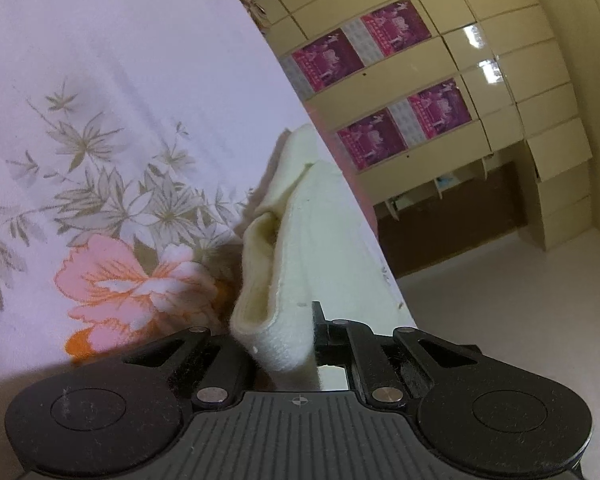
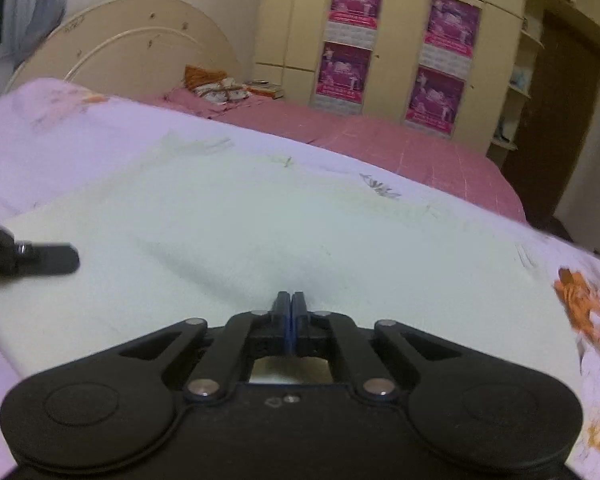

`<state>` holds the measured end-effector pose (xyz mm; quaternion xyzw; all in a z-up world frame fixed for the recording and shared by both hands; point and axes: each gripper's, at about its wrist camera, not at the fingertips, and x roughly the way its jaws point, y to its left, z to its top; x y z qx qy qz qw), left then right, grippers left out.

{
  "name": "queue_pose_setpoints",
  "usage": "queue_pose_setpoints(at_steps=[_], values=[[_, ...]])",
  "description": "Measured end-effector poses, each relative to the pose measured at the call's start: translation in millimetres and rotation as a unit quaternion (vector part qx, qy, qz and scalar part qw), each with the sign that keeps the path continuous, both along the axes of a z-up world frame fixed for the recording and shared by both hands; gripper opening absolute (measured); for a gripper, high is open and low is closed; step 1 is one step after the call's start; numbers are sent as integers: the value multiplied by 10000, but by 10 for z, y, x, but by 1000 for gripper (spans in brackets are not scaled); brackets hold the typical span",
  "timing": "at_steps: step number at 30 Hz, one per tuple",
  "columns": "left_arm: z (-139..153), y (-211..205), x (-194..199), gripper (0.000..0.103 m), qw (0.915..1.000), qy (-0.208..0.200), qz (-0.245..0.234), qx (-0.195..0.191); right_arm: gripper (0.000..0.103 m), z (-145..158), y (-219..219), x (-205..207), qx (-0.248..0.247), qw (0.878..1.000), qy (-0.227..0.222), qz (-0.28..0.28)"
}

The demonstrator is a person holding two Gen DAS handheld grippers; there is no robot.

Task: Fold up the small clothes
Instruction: 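Grasp the sweater end with the left gripper and lift it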

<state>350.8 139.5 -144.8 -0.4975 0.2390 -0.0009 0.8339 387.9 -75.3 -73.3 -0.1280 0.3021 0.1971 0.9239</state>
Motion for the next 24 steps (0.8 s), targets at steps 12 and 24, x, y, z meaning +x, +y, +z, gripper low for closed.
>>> queue_pose_setpoints(at_steps=[12, 24], values=[[1055, -642, 273, 6, 9713, -581, -1473, 1774, 0, 70, -571, 116, 1764, 9784, 971, -475], [1111, -2293, 859, 10, 8838, -99, -3659, 2912, 33, 162, -2406, -90, 4355, 8692, 1176, -2025]])
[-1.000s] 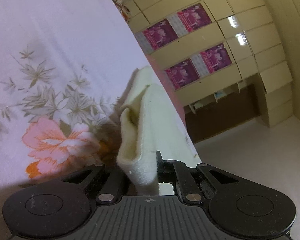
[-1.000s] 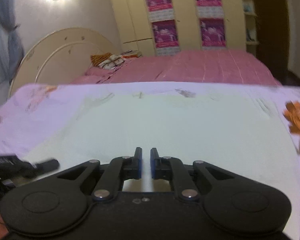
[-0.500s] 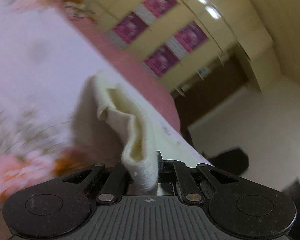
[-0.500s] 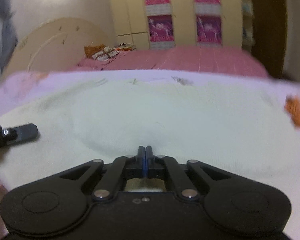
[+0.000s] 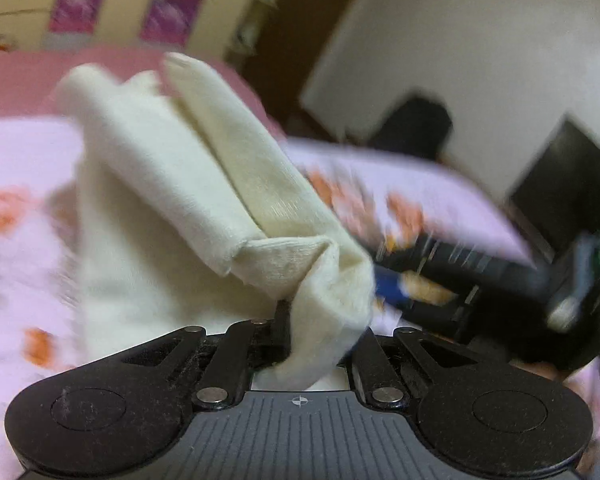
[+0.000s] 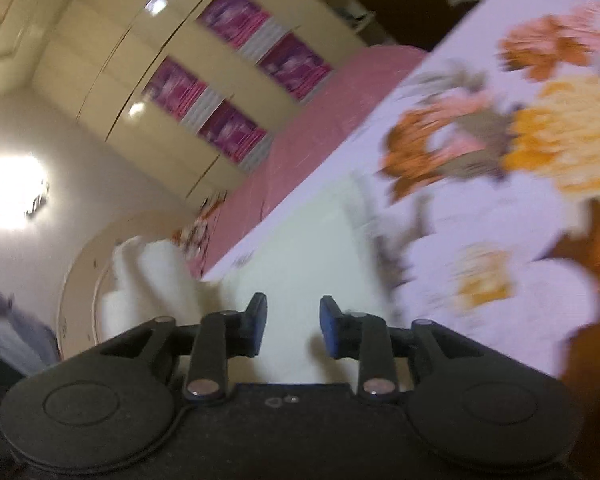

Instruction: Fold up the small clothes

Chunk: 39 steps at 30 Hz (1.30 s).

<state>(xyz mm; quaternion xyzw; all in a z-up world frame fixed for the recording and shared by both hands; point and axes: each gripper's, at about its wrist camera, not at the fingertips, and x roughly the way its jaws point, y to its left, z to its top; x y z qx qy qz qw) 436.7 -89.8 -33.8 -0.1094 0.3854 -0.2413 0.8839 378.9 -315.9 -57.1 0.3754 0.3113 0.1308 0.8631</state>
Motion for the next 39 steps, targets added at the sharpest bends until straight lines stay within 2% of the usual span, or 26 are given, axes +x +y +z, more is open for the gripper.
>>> queue_pose_setpoints(at_steps=[1, 2, 3, 5, 6, 9, 10, 13, 17, 22, 26, 28, 31, 36, 38, 39], values=[[-31, -120, -13, 19, 9997, 72, -62, 216, 39, -4, -117, -40, 69, 10000, 32, -56], [-19, -213, -69, 53, 9993, 15, -158, 348, 42, 0, -186, -51, 121, 9999, 47, -93], [33, -234, -152, 70, 9991, -147, -301, 263, 46, -7, -215, -44, 186, 9997, 64, -114], [216, -147, -323, 70, 9974, -554, -457, -36, 47, -30, -275, -44, 297, 9995, 88, -113], [289, -72, -366, 70, 9971, -610, -440, -86, 47, -34, -297, -58, 310, 9994, 91, -93], [444, 418, -327, 70, 9962, -807, 119, -293, 47, -62, -297, -69, 309, 9995, 100, -3], [454, 560, -257, 70, 9955, -828, 386, -235, 47, -70, -284, -63, 298, 9995, 95, 18], [398, 1014, -12, 70, 9924, -575, 1088, -31, 47, -80, -276, -104, 269, 9996, 76, 96], [187, 1341, 40, 70, 9897, -331, 1392, -43, 47, -2, -160, -35, -210, 9998, -50, 52], [-52, 1277, 148, 70, 9913, -53, 1315, -15, 47, 86, -42, 382, -704, 9974, -107, 67], [-281, 1110, 195, 70, 9915, 101, 1293, 61, 46, 66, 71, 735, -1066, 9940, 118, 195], [-284, 1129, 157, 70, 9920, 28, 1255, 92, 34, 52, 153, 861, -1318, 9907, 105, 317], [-284, 1169, 126, 70, 9927, -38, 1199, 147, 20, 102, 332, 952, -1847, 9809, -128, 604], [-308, 1129, 98, 70, 9936, -86, 1111, 196, 17, 231, 689, 990, -2827, 9470, -869, 1256], [-275, 1121, 80, 70, 9941, -63, 1062, 207, 17, 164, 684, 1059, -3100, 9412, -659, 1173], [-263, 1122, 74, 70, 9943, -53, 1048, 207, 18, 106, 614, 1099, -3020, 9461, -449, 1083]])
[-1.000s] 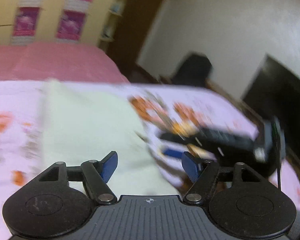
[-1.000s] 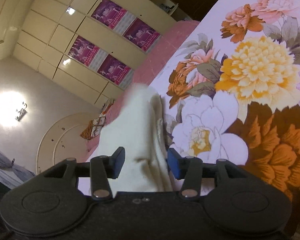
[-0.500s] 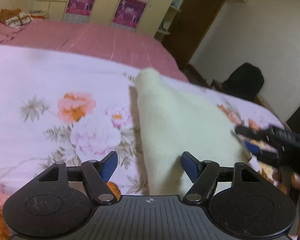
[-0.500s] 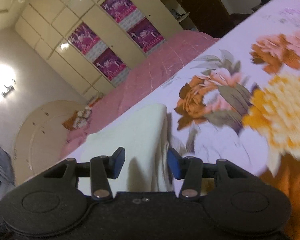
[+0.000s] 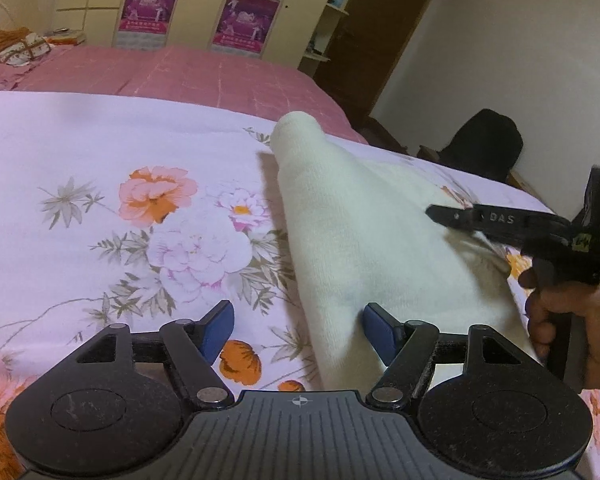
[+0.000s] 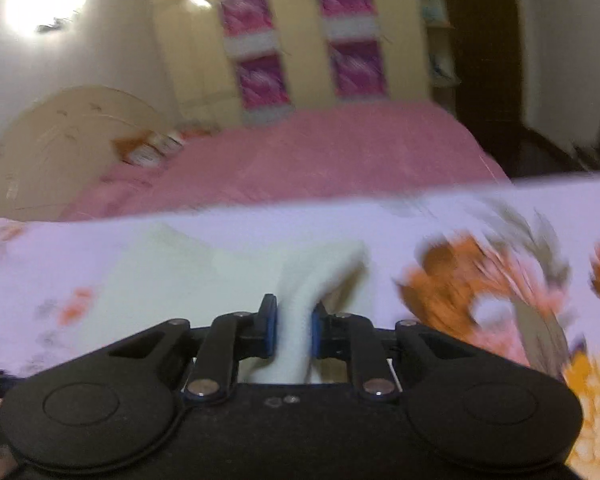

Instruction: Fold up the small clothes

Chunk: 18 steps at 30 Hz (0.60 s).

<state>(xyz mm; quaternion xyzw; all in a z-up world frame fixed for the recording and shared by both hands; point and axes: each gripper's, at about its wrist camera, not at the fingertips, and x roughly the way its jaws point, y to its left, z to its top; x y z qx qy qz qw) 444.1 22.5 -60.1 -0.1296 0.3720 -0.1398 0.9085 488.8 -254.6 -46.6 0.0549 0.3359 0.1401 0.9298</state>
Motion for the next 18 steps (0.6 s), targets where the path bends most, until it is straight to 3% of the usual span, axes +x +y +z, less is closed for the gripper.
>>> queue_pose_setpoints(at_steps=[4, 7, 18], values=[[52, 66, -83, 70, 9999, -25, 74, -68, 29, 21, -321, -159, 715, 9968, 156, -320], [62, 118, -200, 70, 9998, -20, 97, -162, 30, 131, -505, -474, 1153, 9929, 65, -288], [-28, 20, -708, 70, 9999, -14, 121, 58, 29, 25, -650, -1637, 1742, 9818, 758, 5]])
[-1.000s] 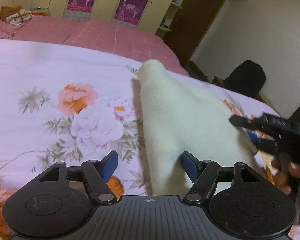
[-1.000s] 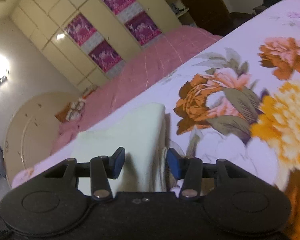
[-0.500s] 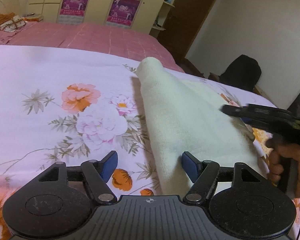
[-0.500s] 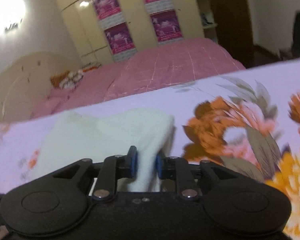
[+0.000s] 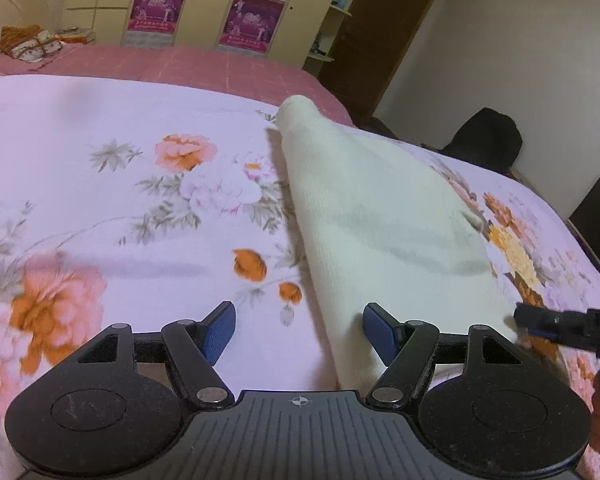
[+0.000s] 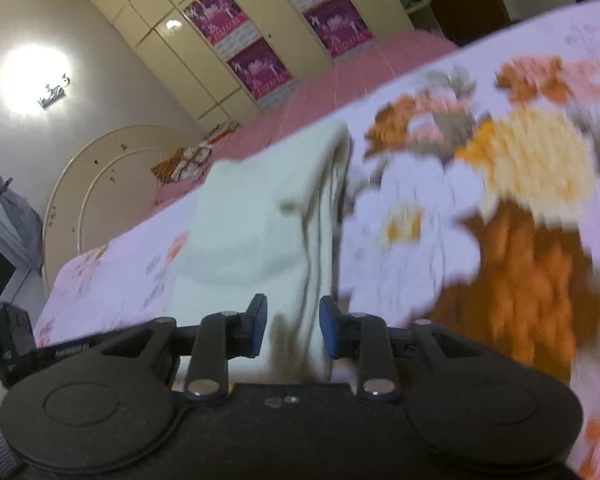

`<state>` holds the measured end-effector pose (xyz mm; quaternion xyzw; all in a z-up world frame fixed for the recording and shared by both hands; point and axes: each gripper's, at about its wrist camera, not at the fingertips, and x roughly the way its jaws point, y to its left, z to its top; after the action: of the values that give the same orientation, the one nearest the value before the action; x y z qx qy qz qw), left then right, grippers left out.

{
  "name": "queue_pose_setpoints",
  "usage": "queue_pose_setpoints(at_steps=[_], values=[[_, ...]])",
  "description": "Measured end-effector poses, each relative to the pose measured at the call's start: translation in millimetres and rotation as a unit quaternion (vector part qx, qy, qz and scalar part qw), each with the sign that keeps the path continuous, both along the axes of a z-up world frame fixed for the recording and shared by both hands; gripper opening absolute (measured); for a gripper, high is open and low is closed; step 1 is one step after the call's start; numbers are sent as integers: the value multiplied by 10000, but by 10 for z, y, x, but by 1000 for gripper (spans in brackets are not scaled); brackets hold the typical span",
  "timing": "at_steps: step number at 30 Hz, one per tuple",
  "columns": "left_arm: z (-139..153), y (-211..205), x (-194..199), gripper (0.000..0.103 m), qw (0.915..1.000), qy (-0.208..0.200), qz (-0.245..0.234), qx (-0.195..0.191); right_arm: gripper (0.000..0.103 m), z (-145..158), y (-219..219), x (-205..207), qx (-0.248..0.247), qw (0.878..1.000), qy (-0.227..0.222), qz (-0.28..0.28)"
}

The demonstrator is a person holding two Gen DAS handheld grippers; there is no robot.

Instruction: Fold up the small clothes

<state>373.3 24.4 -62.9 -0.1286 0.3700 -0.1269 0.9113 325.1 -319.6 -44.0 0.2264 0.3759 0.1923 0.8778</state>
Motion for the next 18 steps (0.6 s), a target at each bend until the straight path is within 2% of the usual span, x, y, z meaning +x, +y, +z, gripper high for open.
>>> queue_pose_setpoints(at_steps=[6, 8, 9, 13, 15, 18], values=[[1, -139, -71, 70, 9985, -54, -56, 535, 29, -132, 122, -68, 357, 9991, 216, -16], [31, -127, -64, 70, 9987, -17, -37, 507, 19, -156, 182, -29, 299, 9991, 278, -81], [53, -118, -73, 70, 9990, -14, -45, 449, 8, -138, 206, -21, 187, 9994, 259, -104], [79, -161, -136, 70, 9988, -64, -282, 383, 7, 35, 185, -83, -120, 9999, -41, -40], [37, -205, -152, 70, 9981, -17, -349, 506, 7, 23, 121, -91, -259, 9996, 35, -91], [104, -155, -137, 70, 9983, -90, -325, 480, 7, -126, 52, -57, -315, 9988, 316, -188]])
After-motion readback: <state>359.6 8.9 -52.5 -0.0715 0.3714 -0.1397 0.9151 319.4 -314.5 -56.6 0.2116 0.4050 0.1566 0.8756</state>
